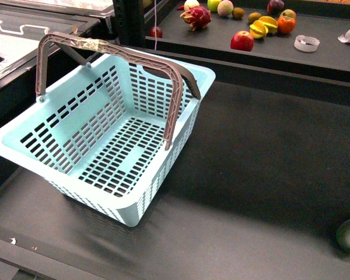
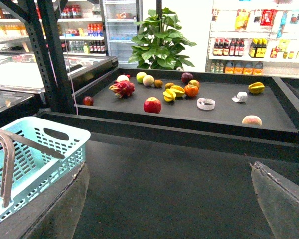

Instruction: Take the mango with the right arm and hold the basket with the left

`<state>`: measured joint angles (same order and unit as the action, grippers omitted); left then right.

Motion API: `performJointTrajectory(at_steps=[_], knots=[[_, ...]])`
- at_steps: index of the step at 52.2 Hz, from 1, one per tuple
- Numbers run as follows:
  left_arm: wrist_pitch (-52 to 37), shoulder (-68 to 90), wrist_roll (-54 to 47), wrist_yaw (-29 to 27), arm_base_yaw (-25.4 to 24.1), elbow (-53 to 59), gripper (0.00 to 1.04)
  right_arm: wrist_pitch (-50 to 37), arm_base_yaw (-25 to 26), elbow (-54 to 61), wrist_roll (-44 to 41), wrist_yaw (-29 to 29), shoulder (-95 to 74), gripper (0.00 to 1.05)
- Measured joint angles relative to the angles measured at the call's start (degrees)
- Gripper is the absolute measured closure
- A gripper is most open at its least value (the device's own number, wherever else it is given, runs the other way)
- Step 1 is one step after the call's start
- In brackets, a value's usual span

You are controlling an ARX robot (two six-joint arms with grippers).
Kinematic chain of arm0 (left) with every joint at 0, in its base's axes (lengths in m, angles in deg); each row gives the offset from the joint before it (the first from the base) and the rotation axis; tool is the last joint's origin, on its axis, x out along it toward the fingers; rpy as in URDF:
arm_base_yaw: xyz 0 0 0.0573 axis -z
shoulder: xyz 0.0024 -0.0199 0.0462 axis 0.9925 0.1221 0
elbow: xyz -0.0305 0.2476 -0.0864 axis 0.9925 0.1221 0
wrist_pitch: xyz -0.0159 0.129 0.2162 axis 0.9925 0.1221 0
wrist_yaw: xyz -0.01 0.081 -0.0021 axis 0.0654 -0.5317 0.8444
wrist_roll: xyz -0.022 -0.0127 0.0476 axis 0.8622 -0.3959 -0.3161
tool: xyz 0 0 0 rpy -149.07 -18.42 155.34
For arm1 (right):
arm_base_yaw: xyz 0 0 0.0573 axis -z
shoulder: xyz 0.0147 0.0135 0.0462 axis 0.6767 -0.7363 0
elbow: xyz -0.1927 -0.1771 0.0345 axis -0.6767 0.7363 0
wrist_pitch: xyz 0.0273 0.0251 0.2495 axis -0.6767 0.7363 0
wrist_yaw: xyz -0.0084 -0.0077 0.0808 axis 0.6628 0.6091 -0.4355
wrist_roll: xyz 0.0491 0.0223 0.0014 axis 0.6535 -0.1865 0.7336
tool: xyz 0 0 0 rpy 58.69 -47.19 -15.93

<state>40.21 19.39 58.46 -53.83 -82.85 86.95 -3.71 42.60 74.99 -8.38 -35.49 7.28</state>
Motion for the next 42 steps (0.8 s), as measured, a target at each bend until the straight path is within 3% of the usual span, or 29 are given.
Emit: performJointTrajectory(at_steps=[5,9,12,20,26,31,42], knots=[[-0.02,0.0,0.02,-0.17,0.04,0.02,0.06,0.0,0.0,0.0,0.0,0.0,0.0,0.08],[-5.95,1.62,3.37,-8.7,2.34,0.2,0.06,0.02,0.0,0.0,0.0,0.0,0.0,0.08],[-11.19,5.6,6.19,-10.54,2.91,0.15,0.06,0.02,0.0,0.0,0.0,0.02,0.0,0.08],[-30.53,29.88,9.46,-13.18,5.57,-0.26,0.06,0.02,0.0,0.0,0.0,0.02,0.0,0.08],[-47.47,56.24,13.94,-14.95,8.79,-6.62,0.06,0.02,0.0,0.0,0.0,0.0,0.0,0.08],[-51.74,71.93,18.49,-15.52,9.79,-12.02,0.06,0.02,0.0,0.0,0.0,0.02,0.0,0.08],[-52.39,86.93,26.16,-15.47,11.87,-21.18,0.06,0.02,0.0,0.0,0.0,0.0,0.0,0.08]])
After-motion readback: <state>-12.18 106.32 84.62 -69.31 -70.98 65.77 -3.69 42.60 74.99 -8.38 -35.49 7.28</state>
